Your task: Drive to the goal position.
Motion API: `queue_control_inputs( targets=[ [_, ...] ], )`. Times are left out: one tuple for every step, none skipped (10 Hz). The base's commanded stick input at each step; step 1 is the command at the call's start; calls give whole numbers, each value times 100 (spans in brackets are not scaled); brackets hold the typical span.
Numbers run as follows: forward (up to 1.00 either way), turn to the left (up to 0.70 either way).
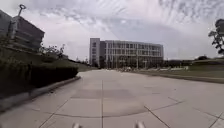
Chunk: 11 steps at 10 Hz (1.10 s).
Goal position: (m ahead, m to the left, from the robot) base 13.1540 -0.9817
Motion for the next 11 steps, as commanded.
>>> queue_control_inputs(
  targets=[
    [0,0],
    [0,0],
    [22,0],
    [43,0],
    [45,0],
    [45,0],
    [45,0],
    [45,0],
    [45,0],
    [45,0],
    [45,0]
  ],
)
